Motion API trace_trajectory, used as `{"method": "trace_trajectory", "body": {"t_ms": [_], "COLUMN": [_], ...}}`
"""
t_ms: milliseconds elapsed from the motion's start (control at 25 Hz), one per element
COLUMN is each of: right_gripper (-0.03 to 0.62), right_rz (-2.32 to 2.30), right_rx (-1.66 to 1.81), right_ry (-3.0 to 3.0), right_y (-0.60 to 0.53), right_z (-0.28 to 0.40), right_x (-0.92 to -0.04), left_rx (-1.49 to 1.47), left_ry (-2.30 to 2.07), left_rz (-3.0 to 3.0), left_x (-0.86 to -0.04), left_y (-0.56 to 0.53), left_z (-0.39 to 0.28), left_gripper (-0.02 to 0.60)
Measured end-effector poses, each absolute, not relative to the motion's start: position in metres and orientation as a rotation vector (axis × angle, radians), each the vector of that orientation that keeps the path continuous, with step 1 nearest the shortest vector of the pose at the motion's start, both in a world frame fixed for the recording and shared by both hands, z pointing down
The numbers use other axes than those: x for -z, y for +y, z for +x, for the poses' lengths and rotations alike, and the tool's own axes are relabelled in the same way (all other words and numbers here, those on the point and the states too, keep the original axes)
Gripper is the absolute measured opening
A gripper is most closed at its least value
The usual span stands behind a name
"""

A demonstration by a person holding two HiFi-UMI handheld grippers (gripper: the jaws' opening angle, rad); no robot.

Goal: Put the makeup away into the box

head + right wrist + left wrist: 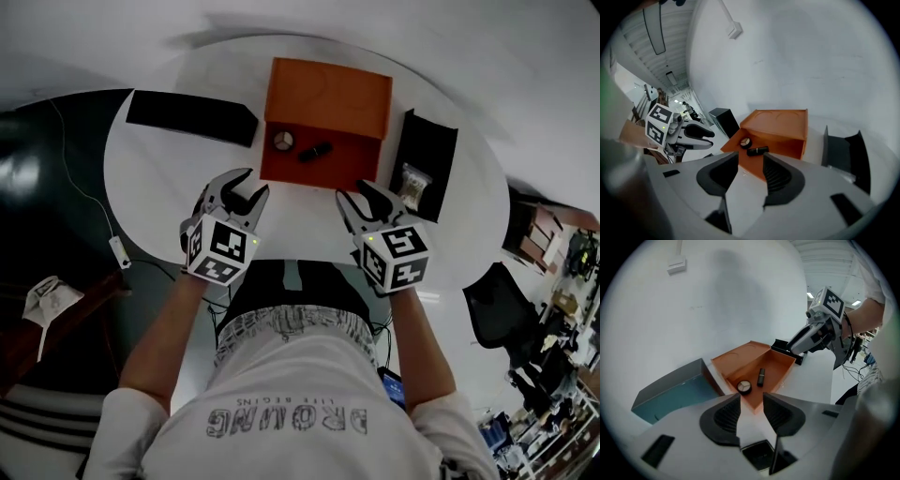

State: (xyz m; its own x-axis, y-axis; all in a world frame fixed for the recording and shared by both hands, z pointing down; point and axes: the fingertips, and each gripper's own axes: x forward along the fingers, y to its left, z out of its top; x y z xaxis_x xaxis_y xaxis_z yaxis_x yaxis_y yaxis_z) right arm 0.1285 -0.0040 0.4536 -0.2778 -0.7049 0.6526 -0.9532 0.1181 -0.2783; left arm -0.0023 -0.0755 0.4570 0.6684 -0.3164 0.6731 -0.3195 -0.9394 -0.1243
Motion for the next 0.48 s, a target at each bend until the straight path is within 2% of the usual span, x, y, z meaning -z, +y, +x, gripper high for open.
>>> {"method": "trace_trajectory", "body": {"t_ms": [480], "right_gripper": [0.183], "right_rz": [1.382], "right_rx": [-0.886], "right_ry": [-2.137], "right_y": [-0.032], "right_z": [0.037], "right_x": [-0.464], "left_rx": [-1.131], "left_ry": [-0.738], "left_rz": [2.731], "left_x": [-0.473], "left_y": [-0.086], "left_z": [-0.098], "left_gripper": [0.167]}}
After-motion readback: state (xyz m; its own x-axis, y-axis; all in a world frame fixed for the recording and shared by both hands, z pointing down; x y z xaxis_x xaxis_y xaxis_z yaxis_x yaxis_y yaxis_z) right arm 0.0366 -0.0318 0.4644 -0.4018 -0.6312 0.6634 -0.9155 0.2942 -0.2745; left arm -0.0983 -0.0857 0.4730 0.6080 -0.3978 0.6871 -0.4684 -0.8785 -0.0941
